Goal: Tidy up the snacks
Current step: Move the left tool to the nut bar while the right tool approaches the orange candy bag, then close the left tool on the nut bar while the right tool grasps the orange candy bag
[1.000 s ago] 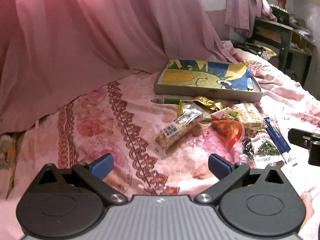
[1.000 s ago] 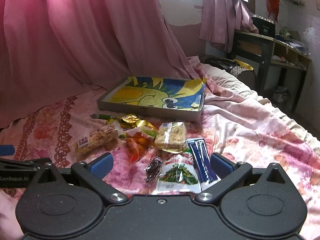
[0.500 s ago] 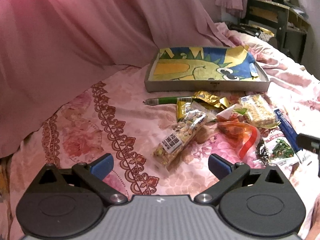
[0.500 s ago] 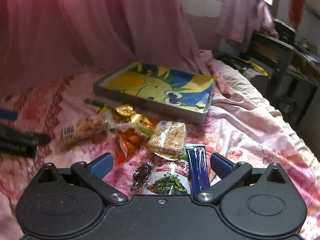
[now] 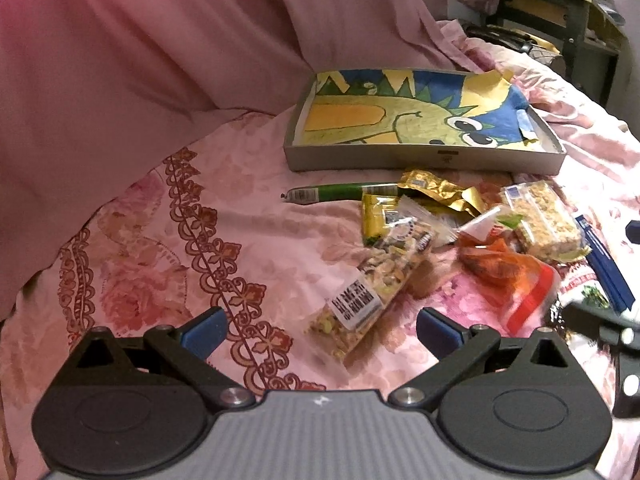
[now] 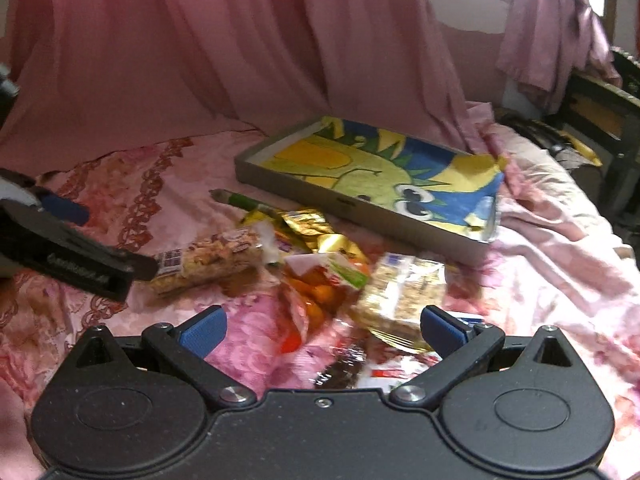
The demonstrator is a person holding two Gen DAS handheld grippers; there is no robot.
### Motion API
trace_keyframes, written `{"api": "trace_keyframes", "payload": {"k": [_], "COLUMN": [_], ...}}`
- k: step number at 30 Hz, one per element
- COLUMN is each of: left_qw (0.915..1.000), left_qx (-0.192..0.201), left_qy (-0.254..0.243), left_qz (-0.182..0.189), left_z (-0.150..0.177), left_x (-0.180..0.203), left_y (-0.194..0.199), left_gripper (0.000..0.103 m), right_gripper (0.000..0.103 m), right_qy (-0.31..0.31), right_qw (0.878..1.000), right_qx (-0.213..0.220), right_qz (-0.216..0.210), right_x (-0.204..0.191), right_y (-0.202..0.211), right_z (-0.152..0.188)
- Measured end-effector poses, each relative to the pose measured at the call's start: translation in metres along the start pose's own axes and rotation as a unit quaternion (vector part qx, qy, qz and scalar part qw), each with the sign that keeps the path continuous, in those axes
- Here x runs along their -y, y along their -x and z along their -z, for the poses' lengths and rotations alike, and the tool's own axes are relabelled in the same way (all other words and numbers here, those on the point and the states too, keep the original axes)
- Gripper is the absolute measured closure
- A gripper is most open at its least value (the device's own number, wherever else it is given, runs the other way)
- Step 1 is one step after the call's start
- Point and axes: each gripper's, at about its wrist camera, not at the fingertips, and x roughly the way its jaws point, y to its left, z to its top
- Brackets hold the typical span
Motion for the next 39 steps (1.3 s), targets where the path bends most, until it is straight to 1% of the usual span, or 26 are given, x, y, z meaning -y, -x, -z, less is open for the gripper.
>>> {"api": "trace_keyframes", "payload": {"k": [5, 8, 13, 19, 24, 26, 30, 33, 35, 36, 38, 39], "left_qw": [1.0, 0.9999, 0.9991, 0.9963, 0.9957, 0.9958, 0.9964, 0.9959, 0.9947, 0.9943, 0.9942, 0.9941], "left_qx": [-0.009, -0.009, -0.008, 0.007, -0.005, -0.009, -0.013, -0.012, -0.016, -0.016, -0.009, -0.003], "left_qy": [0.0, -0.002, -0.011, -0.041, -0.013, -0.004, 0.002, -0.004, -0.011, -0.015, -0.029, -0.038], "left_qz": [0.001, 0.009, 0.041, 0.075, 0.092, 0.091, 0.083, 0.09, 0.101, 0.104, 0.103, 0.101], "left_z": [-0.007, -0.011, -0.014, -0.016, -0.016, -0.016, -0.015, -0.014, -0.014, -0.013, -0.012, -0.011], "left_x": [-0.007, -0.013, -0.019, -0.008, -0.009, -0.01, -0.011, -0.01, -0.008, -0.006, -0.002, 0.001], "left_y": [-0.013, -0.019, -0.03, -0.039, -0.055, -0.06, -0.068, -0.071, -0.072, -0.072, -0.071, -0.071], "left_gripper": [0.0, 0.0, 0.0, 0.0, 0.001, 0.001, 0.001, 0.006, 0.015, 0.017, 0.025, 0.027], "right_gripper": [0.001, 0.001, 0.001, 0.001, 0.001, 0.006, 0.011, 0.016, 0.021, 0.023, 0.03, 0.031], "right_qy": [0.036, 0.036, 0.034, 0.055, 0.092, 0.097, 0.088, 0.084, 0.085, 0.084, 0.081, 0.079], "right_qw": [0.999, 0.999, 0.999, 0.998, 0.995, 0.995, 0.996, 0.996, 0.996, 0.996, 0.996, 0.996], "right_qx": [0.005, -0.005, -0.016, -0.036, -0.025, -0.024, -0.026, -0.032, -0.039, -0.042, -0.049, -0.052], "right_qz": [-0.005, -0.011, -0.013, -0.027, -0.002, 0.001, 0.001, 0.005, 0.007, 0.006, 0.002, 0.002], "right_x": [-0.007, -0.006, -0.005, -0.013, -0.022, -0.022, -0.021, -0.022, -0.023, -0.023, -0.023, -0.024], "right_y": [-0.011, -0.021, -0.038, -0.053, -0.06, -0.063, -0.071, -0.078, -0.084, -0.086, -0.091, -0.093], "right_z": [0.0, -0.002, -0.005, -0.005, -0.001, -0.001, -0.002, -0.003, -0.003, -0.002, -0.001, -0.001]}}
